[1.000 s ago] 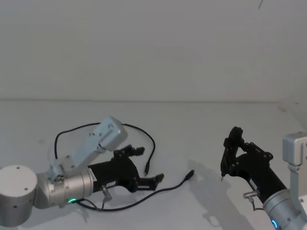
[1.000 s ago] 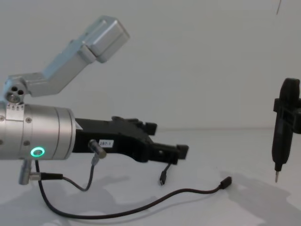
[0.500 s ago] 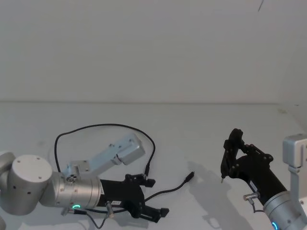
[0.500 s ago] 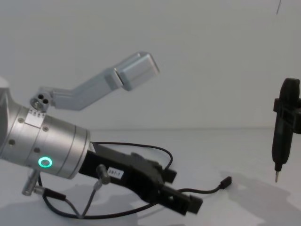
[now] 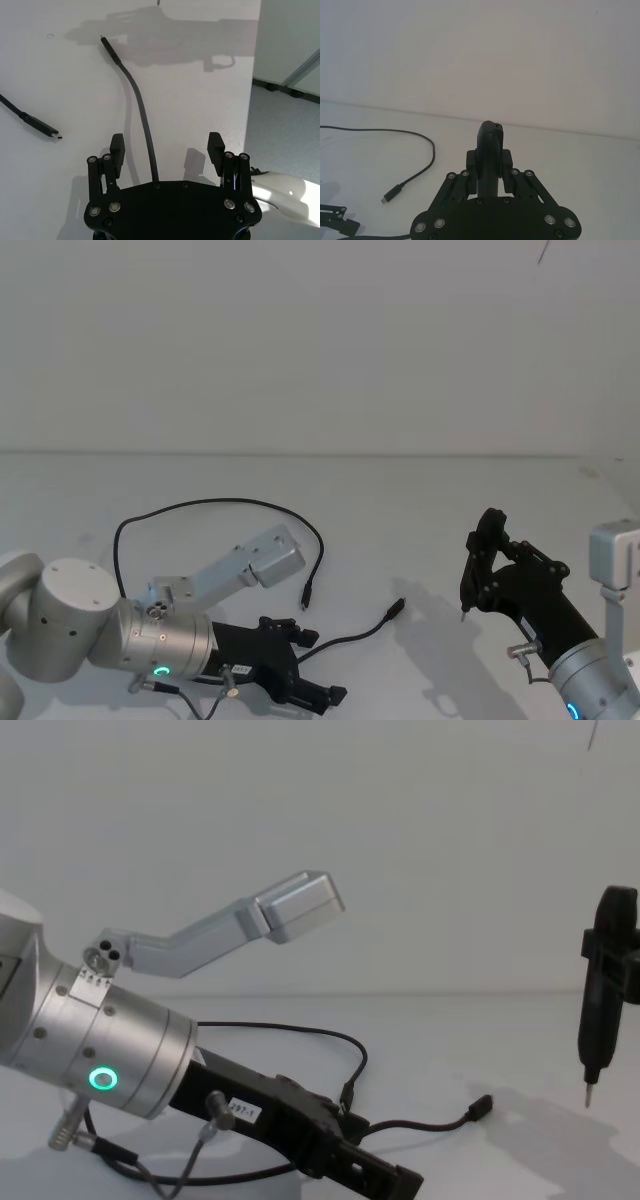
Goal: Pick up the data cable with the one hand.
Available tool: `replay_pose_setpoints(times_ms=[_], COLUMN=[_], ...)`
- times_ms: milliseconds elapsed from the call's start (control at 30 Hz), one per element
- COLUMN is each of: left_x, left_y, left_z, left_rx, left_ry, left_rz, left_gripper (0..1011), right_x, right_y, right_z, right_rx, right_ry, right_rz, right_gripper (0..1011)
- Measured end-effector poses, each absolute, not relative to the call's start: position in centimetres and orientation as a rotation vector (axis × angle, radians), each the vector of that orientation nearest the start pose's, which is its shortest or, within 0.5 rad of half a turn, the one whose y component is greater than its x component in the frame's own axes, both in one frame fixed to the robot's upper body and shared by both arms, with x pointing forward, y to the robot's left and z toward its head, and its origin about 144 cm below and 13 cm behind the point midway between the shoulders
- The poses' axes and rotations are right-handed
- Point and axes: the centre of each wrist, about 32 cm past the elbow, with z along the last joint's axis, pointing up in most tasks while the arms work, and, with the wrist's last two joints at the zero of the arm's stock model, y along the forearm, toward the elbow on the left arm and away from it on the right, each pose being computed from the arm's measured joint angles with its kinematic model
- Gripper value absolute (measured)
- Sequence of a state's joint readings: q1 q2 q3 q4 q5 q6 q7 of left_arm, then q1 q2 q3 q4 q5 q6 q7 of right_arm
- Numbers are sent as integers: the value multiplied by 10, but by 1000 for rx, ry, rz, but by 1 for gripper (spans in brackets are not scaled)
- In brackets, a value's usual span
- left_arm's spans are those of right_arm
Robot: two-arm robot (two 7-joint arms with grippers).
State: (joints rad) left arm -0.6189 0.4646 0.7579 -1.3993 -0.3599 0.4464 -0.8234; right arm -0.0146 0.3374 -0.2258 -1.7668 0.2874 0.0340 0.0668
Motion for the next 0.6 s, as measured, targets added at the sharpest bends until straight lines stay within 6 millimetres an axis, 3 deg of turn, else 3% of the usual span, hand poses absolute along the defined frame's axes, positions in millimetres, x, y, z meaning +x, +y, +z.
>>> replay_pose_setpoints(times_ms=[367,600], left_x=[566,567], left_y=[187,187], left_z=[1232,1232], left_rx=[506,498], left_ry=[105,106], left_rz=[282,285], left_gripper=[993,825], right_x=[443,443], right_y=[-237,-237], right_z=[1189,1189], right_rx=[26,26], right_ry=[-75,-75], right_rz=[-1230,-1230], right_gripper=[279,279])
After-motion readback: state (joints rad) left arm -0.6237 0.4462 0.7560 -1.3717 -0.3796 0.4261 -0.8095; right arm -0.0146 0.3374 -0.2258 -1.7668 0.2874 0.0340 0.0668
